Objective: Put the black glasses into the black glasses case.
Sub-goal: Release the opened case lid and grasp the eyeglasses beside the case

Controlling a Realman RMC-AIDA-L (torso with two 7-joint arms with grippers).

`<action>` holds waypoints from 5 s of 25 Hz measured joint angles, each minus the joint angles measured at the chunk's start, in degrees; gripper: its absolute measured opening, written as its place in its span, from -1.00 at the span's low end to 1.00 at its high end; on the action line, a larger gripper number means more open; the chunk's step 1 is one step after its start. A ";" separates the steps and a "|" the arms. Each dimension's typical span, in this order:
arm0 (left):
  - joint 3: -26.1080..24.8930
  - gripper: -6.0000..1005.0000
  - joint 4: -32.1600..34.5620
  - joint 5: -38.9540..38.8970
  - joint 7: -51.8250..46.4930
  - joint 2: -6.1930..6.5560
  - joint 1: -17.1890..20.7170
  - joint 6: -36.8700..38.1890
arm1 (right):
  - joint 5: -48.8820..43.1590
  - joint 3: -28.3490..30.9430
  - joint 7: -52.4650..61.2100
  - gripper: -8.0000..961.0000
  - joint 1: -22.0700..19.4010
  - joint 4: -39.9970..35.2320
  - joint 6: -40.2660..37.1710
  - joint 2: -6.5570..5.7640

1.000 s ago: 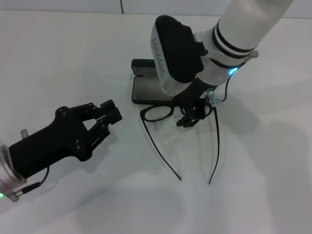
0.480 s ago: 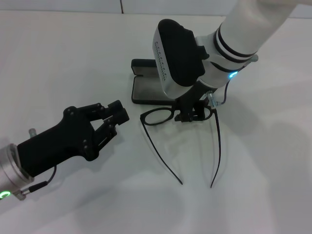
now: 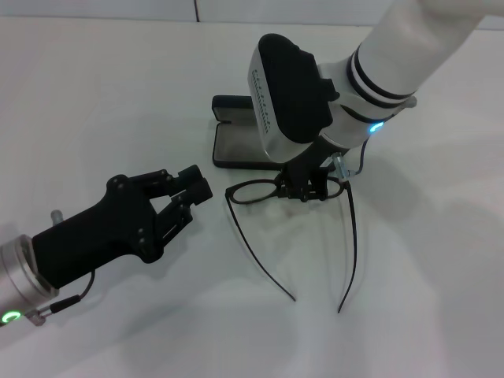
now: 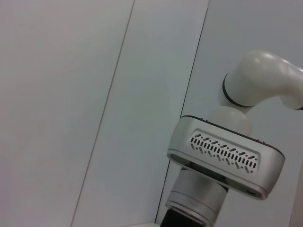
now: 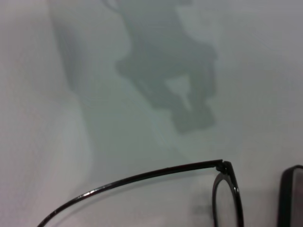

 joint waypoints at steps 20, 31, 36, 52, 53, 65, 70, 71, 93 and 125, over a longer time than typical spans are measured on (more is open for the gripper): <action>-0.37 -0.62 0.04 -1.72 0.10 -0.06 -1.79 3.95 | -3.35 27.45 4.40 -0.97 -31.03 -42.67 -15.41 -0.26; -0.37 -0.62 -0.01 -1.94 0.09 -0.02 -4.32 4.60 | -2.59 27.79 3.05 -0.97 -32.85 -45.64 -20.35 -0.48; -0.45 -0.62 0.01 -2.18 0.13 0.29 -2.99 4.59 | -11.31 23.90 9.13 -0.96 -22.49 -41.57 -24.47 -0.39; -3.48 -0.62 0.60 -2.06 2.42 3.15 4.32 6.11 | -14.94 2.95 12.71 0.05 -0.74 -18.53 -13.32 0.00; -3.46 -0.62 0.58 -1.94 2.61 3.15 4.46 6.12 | -14.37 3.05 12.68 0.11 0.00 -17.29 -12.49 0.01; -3.09 -0.62 0.00 1.36 4.22 0.94 3.59 5.40 | -5.63 2.62 7.09 0.16 3.72 -5.59 -3.50 0.01; -2.97 -0.62 -0.88 1.42 4.38 0.33 3.36 5.36 | -1.73 2.56 3.55 0.16 3.58 -2.07 -1.31 0.00; -2.97 -0.62 -1.39 1.42 4.39 0.31 3.16 5.36 | -1.14 2.51 3.04 0.16 3.48 -1.71 -0.98 0.00; -3.01 -0.62 -4.23 1.40 6.02 0.08 2.27 5.27 | 5.53 -2.30 0.64 0.14 2.42 2.40 3.20 0.00; -3.01 -0.62 -4.22 1.49 6.06 0.09 2.23 5.27 | 8.56 -6.83 1.17 -0.51 1.89 2.46 5.93 0.00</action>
